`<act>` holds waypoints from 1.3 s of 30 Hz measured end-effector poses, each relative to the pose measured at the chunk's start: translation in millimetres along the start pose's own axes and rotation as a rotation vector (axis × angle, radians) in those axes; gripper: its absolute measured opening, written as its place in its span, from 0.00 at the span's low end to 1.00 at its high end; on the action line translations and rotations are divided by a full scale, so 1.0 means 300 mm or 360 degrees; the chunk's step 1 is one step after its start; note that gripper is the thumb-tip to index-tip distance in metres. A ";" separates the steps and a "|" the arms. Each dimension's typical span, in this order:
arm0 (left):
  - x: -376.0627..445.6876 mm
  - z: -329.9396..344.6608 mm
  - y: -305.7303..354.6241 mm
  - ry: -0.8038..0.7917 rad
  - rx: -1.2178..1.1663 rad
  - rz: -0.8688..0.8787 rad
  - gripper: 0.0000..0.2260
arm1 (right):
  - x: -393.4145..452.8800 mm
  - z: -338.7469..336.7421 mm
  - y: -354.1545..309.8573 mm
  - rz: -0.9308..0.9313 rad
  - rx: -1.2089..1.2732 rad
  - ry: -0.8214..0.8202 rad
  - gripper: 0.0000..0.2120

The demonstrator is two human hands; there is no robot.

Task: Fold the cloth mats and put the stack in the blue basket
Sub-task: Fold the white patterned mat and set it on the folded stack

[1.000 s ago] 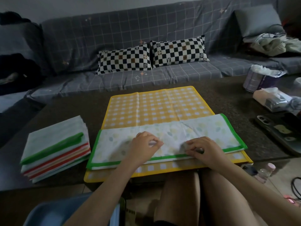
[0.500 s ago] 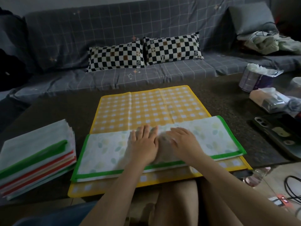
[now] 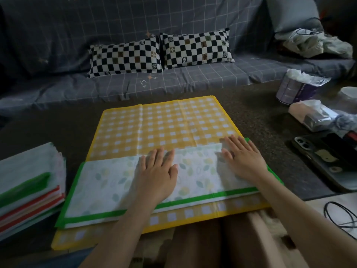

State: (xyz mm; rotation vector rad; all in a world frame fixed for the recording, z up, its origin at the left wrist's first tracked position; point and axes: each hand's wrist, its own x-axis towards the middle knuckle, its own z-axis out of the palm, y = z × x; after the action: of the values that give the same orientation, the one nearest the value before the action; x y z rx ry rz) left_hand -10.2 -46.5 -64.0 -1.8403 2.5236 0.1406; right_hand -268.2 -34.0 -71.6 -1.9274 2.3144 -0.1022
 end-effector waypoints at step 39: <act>-0.111 -0.032 -0.422 -0.0092 -0.0093 -0.0435 0.26 | -0.051 0.036 -0.371 -0.0449 -0.0055 -0.0039 0.28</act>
State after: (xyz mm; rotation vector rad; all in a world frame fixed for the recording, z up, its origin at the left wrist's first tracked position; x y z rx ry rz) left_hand 120.7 -54.0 -60.4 -2.1454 2.2255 0.2602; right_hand -155.6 -39.0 -66.6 -2.2472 2.0282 -0.0657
